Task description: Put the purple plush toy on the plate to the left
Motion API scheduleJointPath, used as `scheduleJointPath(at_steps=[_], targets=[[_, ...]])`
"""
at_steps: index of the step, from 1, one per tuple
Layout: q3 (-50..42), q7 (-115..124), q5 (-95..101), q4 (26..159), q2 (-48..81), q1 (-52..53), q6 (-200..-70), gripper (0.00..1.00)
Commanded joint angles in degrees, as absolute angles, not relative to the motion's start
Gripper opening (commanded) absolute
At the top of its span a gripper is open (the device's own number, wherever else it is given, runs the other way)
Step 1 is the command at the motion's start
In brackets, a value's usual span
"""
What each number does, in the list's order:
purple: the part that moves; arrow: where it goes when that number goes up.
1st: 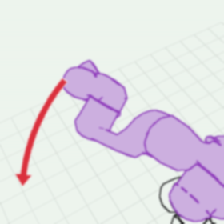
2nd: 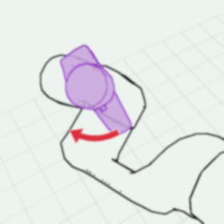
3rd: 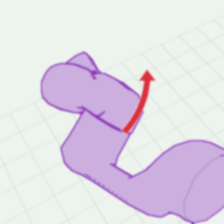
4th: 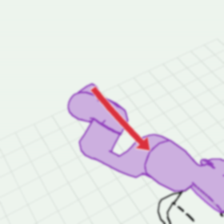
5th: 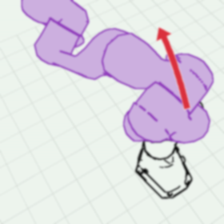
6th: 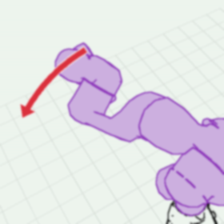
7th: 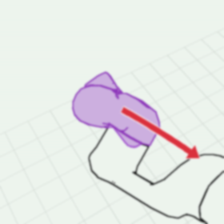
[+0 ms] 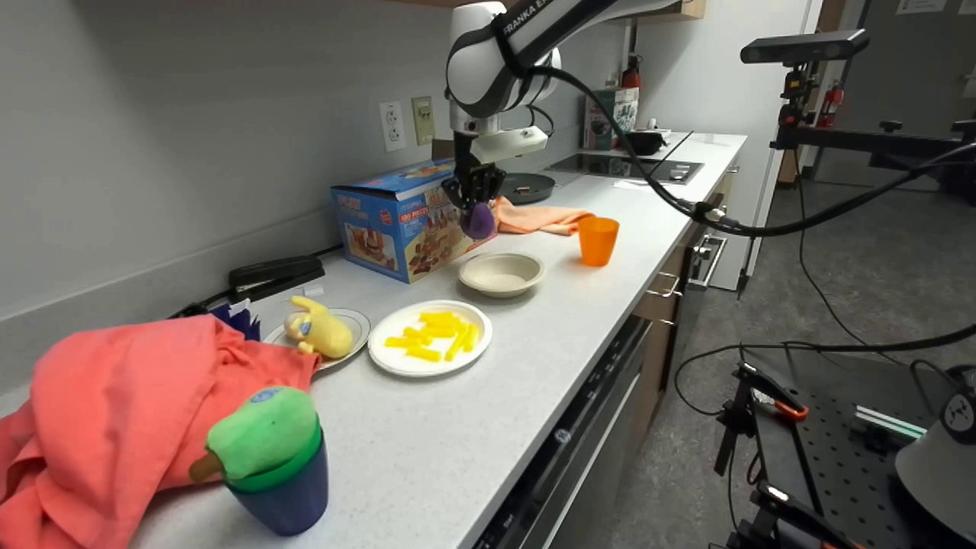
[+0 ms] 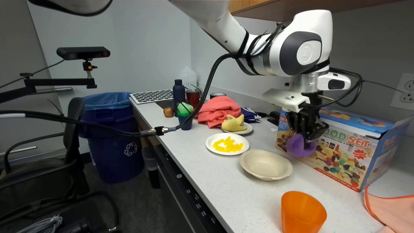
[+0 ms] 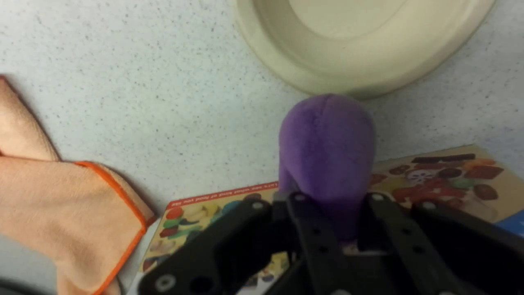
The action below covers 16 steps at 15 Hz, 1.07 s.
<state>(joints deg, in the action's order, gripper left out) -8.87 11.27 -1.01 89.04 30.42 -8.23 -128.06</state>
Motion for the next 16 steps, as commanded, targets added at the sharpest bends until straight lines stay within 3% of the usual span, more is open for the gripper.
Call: scheduleJointPath(at_steps=[1, 9, 16], targets=[[-7.2, 5.5, 0.0, 91.6, 25.9, -7.8, -126.1, 0.06], [-2.7, -2.6, -0.5, 97.4, 22.5, -6.1, -119.6, 0.06], [-0.6, -3.6, -0.4, 97.8, 22.9, -3.1, -121.6, 0.06]])
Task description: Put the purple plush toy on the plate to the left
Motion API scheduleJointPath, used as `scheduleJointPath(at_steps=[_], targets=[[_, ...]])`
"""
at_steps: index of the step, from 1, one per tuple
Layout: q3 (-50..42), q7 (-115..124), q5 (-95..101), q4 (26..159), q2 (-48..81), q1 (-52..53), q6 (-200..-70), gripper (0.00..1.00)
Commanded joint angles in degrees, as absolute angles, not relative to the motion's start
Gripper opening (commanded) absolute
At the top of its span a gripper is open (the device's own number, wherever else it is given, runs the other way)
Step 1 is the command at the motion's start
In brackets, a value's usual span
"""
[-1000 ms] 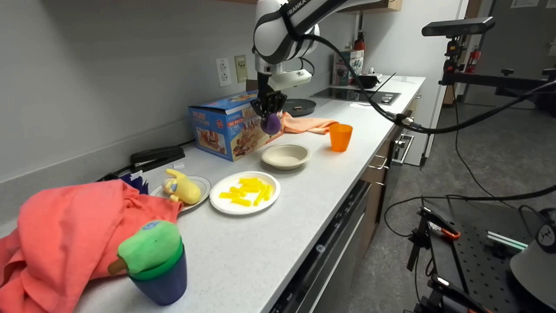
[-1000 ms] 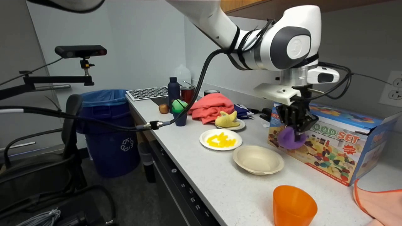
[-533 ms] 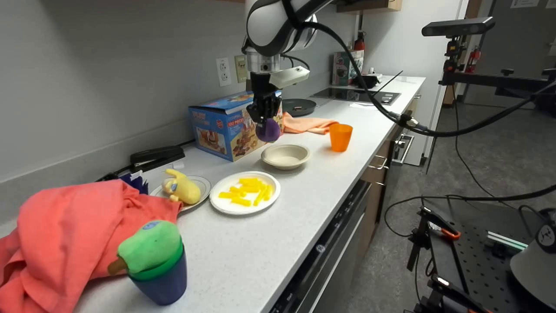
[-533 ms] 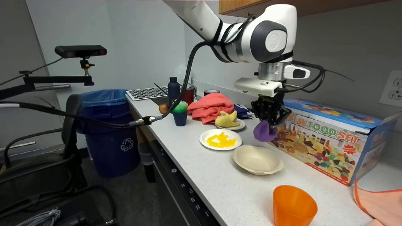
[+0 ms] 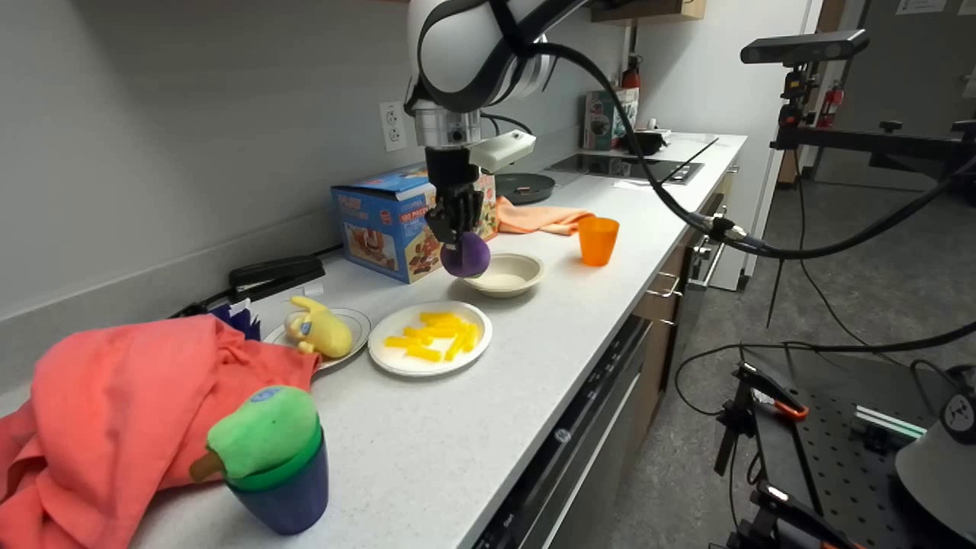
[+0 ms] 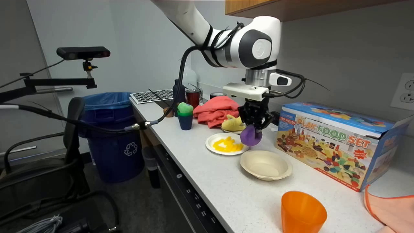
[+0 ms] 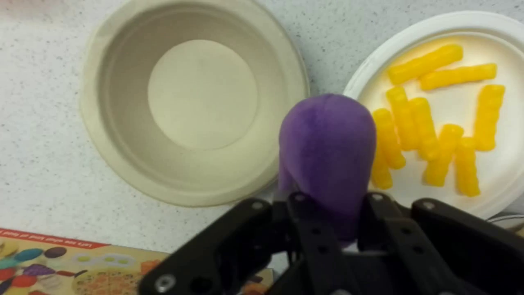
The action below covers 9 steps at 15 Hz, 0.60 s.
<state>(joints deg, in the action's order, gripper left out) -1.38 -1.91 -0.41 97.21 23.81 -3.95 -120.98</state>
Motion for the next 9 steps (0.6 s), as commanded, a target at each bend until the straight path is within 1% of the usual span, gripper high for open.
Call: scheduleJointPath(at_steps=[1, 9], targets=[[-0.3, -3.8, -0.1, 97.4, 23.5, -2.6, -121.7, 0.06], [3.3, -9.0, -2.7, 94.6, 27.0, -2.0, -123.9, 0.06]])
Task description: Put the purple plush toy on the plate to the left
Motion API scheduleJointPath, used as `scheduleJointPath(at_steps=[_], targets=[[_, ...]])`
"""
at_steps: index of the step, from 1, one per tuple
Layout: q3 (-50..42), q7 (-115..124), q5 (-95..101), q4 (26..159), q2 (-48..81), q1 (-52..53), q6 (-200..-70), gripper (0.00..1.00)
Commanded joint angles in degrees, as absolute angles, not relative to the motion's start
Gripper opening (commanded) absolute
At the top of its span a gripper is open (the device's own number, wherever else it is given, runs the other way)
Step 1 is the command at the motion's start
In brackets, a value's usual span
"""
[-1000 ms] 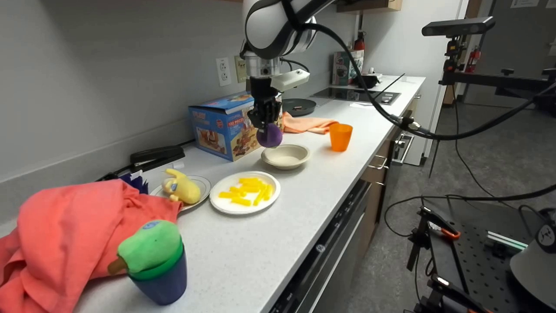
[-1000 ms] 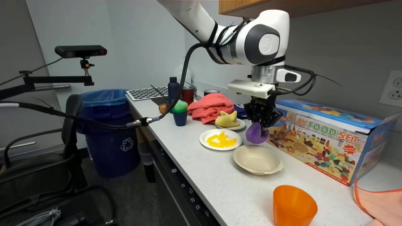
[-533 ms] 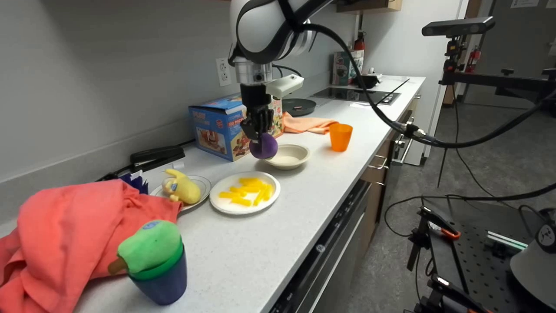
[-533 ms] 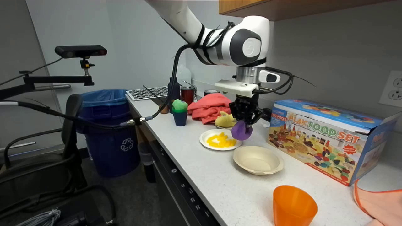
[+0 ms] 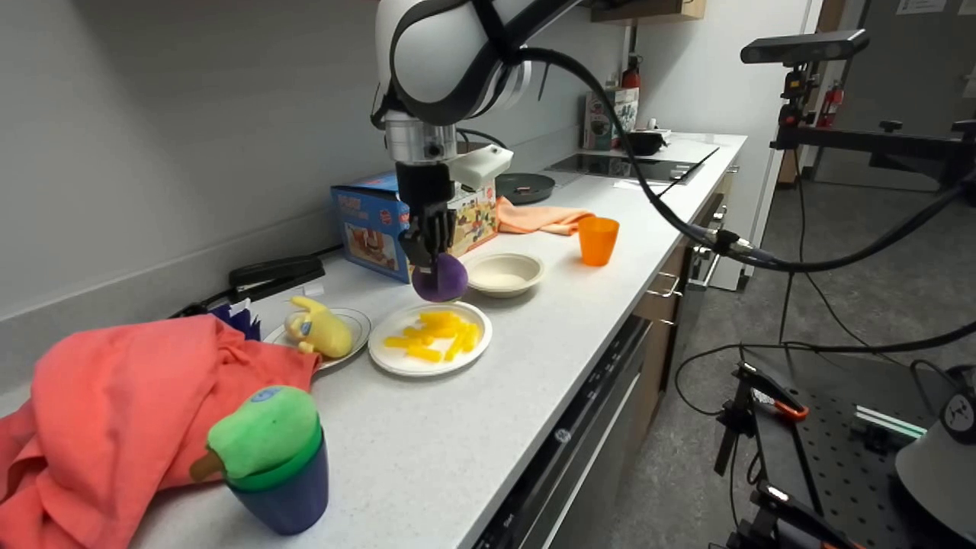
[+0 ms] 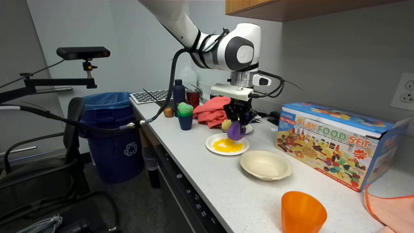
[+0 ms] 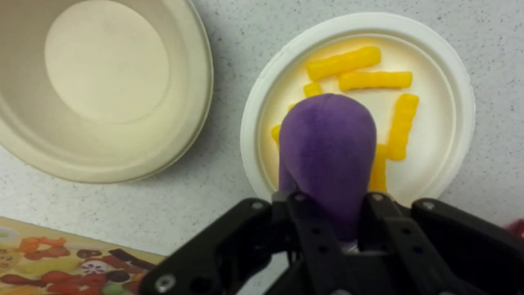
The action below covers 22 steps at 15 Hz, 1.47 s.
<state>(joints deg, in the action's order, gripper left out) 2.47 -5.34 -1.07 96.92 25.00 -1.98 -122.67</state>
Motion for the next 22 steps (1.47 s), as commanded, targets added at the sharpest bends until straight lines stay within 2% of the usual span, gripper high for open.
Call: scheduleJointPath(at_steps=[1, 7, 8, 9, 15, 16, 17, 22], targets=[[3.7, -9.7, -3.1, 94.3, 27.5, -2.1, -124.0, 0.06], [5.3, -15.2, -3.9, 91.9, 29.9, -2.6, -123.3, 0.06], [5.2, -16.0, -3.6, 91.5, 30.2, -2.6, -123.0, 0.47], [5.3, -16.7, -3.5, 91.2, 30.4, -2.6, -122.9, 0.48], [5.2, -20.8, -2.6, 90.3, 31.2, -2.7, -123.5, 0.93], [5.2, -21.3, -2.6, 90.1, 31.2, -2.7, -123.2, 0.99], [5.3, -22.0, -2.7, 90.0, 31.3, -2.8, -123.0, 1.00], [4.5, -26.7, 1.6, 88.7, 31.7, -2.4, -120.8, 1.00]])
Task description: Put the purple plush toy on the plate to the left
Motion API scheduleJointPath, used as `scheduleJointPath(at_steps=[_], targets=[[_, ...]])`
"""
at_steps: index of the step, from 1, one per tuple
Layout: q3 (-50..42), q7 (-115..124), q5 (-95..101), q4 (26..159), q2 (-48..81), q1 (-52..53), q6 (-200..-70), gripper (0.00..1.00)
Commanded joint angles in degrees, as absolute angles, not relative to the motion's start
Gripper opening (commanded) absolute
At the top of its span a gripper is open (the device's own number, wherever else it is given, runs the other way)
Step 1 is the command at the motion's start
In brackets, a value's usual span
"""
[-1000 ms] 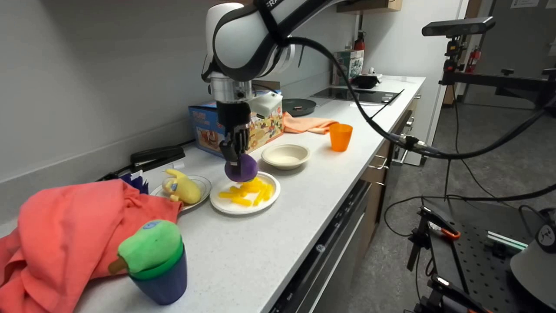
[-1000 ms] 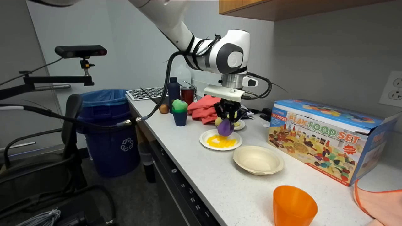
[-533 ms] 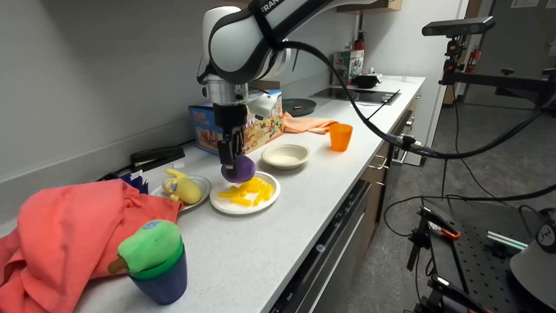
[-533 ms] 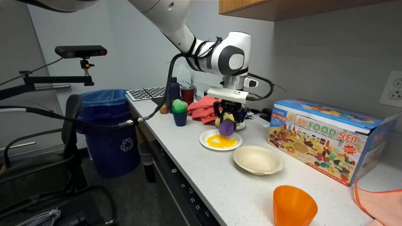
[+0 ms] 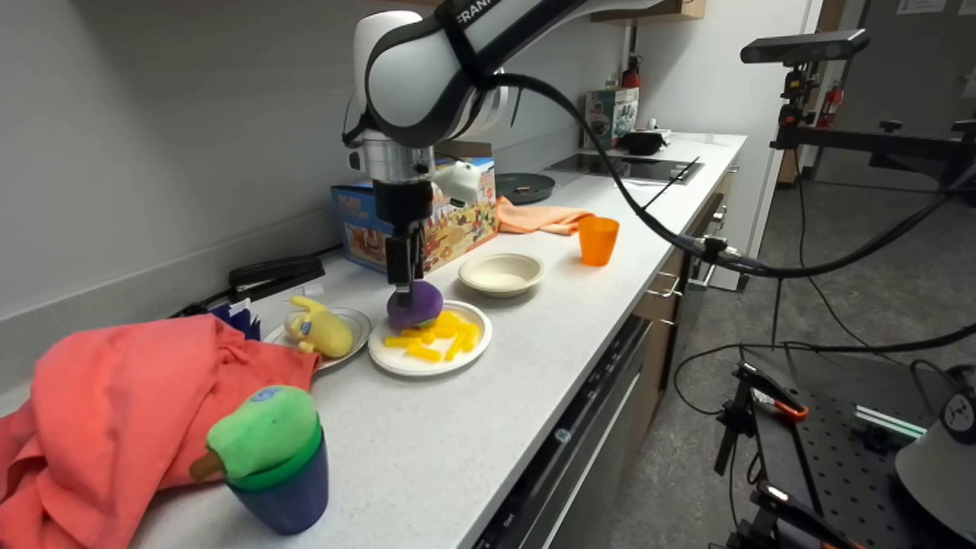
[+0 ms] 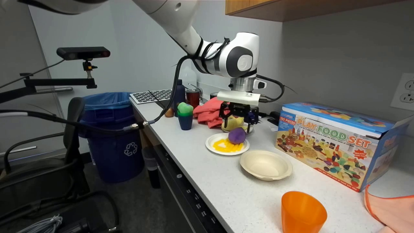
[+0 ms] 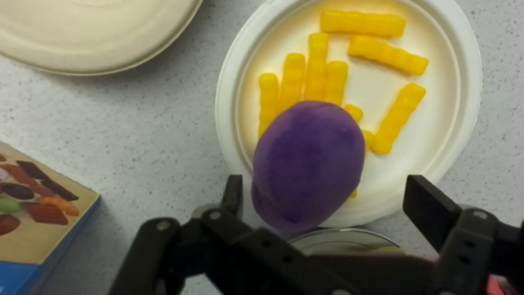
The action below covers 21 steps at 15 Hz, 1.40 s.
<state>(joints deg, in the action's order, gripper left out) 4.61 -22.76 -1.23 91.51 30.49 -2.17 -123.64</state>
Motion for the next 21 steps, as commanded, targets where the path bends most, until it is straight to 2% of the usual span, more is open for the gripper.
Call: scheduleJointPath(at_steps=[1, 10, 21], targets=[[4.3, -27.4, 2.8, 88.6, 31.8, -2.2, -121.5, 1.00], [4.8, -24.1, 1.3, 90.5, 32.6, -2.6, -135.4, 1.00], [4.6, -22.1, 2.0, 91.0, 32.3, -2.3, -135.1, 1.00]])
